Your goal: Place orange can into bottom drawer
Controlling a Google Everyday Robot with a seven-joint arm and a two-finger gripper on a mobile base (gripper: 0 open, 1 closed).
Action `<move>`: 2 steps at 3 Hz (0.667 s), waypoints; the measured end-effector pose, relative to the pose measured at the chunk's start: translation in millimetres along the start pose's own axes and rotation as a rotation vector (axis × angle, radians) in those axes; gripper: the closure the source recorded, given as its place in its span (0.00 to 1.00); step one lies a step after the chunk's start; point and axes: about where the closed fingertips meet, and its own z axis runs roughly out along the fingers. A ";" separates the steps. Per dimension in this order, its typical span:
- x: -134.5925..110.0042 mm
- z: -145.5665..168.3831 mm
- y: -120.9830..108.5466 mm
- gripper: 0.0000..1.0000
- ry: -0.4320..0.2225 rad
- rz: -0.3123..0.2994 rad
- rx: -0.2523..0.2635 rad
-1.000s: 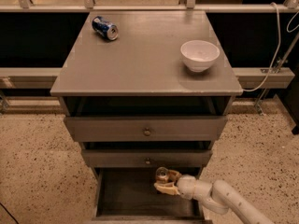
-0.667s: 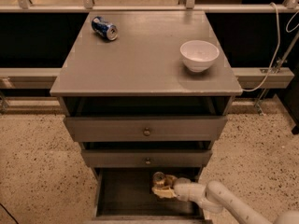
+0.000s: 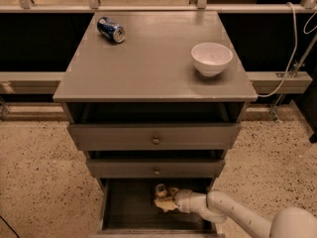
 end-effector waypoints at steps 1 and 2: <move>-1.1 1.1 2.6 0.23 -0.004 -0.002 -0.009; -1.2 3.7 4.5 0.00 -0.005 -0.001 -0.013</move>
Offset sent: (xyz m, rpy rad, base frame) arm -0.0012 0.0020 0.0012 0.0060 -0.0018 0.0062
